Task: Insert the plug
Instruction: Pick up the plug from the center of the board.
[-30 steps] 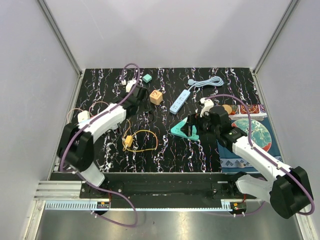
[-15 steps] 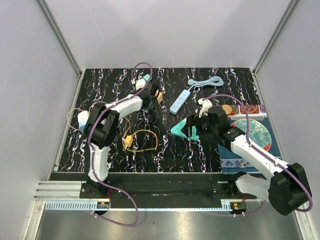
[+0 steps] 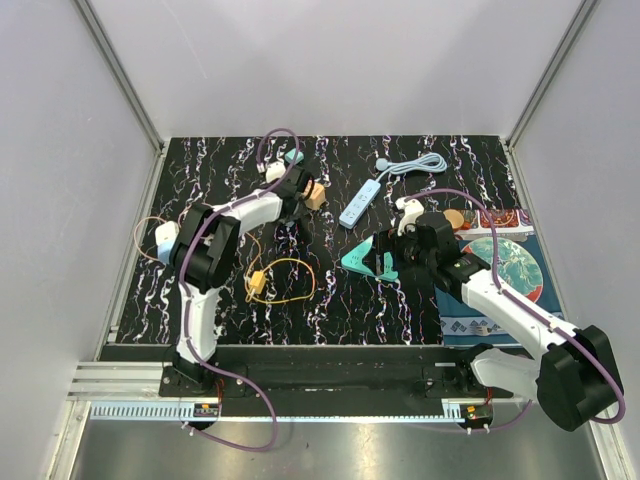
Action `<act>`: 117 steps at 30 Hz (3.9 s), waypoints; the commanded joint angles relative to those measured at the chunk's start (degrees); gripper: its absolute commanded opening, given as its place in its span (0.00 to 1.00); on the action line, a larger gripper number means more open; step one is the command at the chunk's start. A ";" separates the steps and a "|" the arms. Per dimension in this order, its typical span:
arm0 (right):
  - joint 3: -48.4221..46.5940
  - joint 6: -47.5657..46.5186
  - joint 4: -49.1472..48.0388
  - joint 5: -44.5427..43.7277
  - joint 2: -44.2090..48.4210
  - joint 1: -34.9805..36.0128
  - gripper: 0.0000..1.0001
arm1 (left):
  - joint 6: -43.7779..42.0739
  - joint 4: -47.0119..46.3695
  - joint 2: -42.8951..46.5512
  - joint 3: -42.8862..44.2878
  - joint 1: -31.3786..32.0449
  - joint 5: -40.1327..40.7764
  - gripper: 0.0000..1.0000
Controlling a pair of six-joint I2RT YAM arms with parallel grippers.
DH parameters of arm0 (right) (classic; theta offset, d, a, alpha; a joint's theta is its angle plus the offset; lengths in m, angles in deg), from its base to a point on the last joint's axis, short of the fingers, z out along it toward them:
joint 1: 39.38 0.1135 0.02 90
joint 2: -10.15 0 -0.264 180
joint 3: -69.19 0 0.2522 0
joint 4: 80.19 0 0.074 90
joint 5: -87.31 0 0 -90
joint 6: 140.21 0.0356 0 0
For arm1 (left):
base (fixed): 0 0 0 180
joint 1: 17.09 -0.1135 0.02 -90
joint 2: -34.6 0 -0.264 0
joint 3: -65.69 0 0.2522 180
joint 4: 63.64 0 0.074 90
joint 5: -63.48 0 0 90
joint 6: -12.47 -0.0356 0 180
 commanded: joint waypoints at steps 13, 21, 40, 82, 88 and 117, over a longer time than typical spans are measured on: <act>-5.77 8.98 6.26 4.49 3.36 0.38 1.00 | -24.45 -3.10 29.88 -18.18 4.58 -18.06 0.06; -11.13 17.32 13.46 7.74 3.54 0.38 1.00 | -36.78 0.16 43.84 -22.32 12.67 -21.06 0.10; -9.64 34.39 0.74 22.15 3.45 0.55 0.89 | -52.96 -0.10 49.93 -22.50 34.03 -19.74 0.13; 1.25 50.64 -22.64 20.85 4.32 2.14 0.00 | -43.39 -31.03 63.46 -41.91 36.14 -9.64 0.89; 4.24 53.45 -25.71 17.25 6.78 1.96 0.00 | -31.97 -41.92 69.17 -49.47 36.23 -8.41 0.89; 7.41 59.00 -31.35 15.83 6.17 2.58 0.00 | -45.49 -50.73 58.46 -47.19 37.11 -12.45 0.81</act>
